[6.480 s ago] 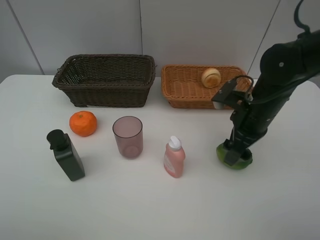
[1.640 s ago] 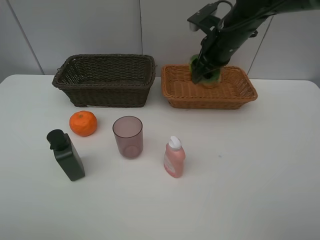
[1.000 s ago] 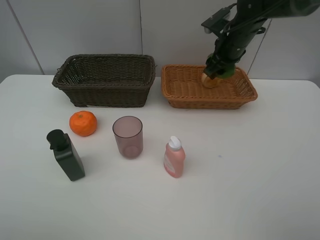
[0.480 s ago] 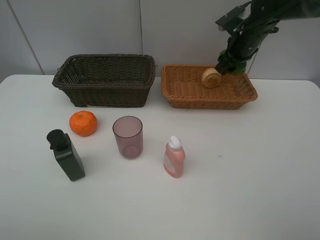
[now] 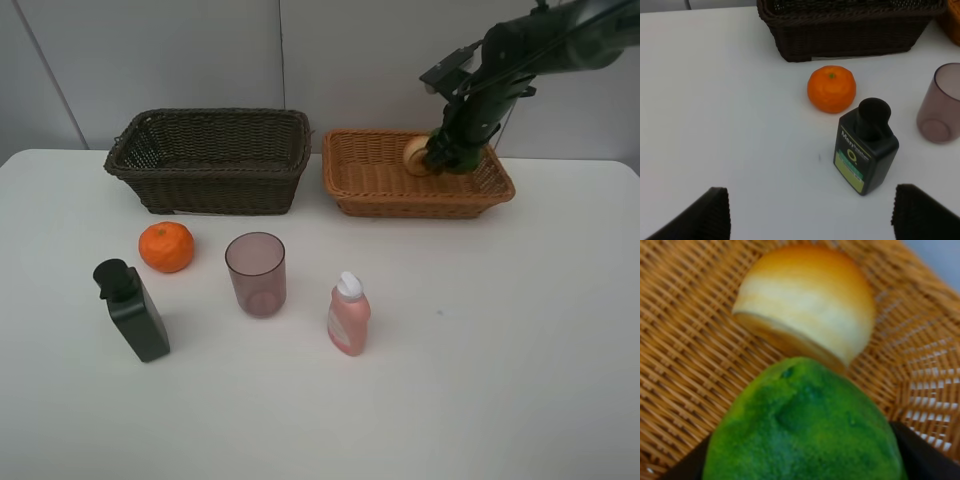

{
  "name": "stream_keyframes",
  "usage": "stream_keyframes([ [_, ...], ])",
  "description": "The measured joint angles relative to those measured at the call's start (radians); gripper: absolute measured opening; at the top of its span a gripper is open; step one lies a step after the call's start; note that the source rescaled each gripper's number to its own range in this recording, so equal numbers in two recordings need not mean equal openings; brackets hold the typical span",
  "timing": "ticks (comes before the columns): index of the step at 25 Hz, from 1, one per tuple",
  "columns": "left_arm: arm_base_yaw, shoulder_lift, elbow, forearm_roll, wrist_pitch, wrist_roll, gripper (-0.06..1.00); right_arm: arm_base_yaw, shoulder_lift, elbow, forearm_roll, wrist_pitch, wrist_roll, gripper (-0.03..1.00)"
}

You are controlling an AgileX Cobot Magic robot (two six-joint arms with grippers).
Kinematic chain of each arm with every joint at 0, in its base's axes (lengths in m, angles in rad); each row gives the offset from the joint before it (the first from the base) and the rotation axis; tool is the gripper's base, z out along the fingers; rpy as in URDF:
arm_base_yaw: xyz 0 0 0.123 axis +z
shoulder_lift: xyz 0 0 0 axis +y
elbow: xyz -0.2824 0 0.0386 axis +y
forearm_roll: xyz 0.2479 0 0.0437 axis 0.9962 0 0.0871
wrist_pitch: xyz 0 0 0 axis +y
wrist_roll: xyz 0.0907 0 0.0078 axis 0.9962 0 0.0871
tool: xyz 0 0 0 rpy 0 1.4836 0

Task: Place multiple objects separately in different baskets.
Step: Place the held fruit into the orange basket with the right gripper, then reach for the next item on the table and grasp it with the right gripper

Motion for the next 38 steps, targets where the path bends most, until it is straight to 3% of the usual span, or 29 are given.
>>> stream_keyframes([
  [11,0.0,0.0,0.0,0.0,0.0,0.0,0.85,0.0,0.007,0.0,0.015,-0.015,0.001,0.5],
  [15,0.0,0.0,0.0,0.0,0.0,0.0,0.85,0.0,0.007,0.0,0.024,-0.031,0.044,0.79],
  [18,0.0,0.0,0.0,0.0,0.0,0.0,0.85,0.0,0.007,0.0,0.024,-0.034,0.065,0.87],
  [28,0.0,0.0,0.0,0.0,0.0,0.0,0.85,0.0,0.007,0.0,0.035,-0.014,0.075,0.9],
  [38,0.0,0.0,0.0,0.0,0.0,0.0,0.85,0.015,-0.089,0.0,0.095,0.084,0.076,0.9],
])
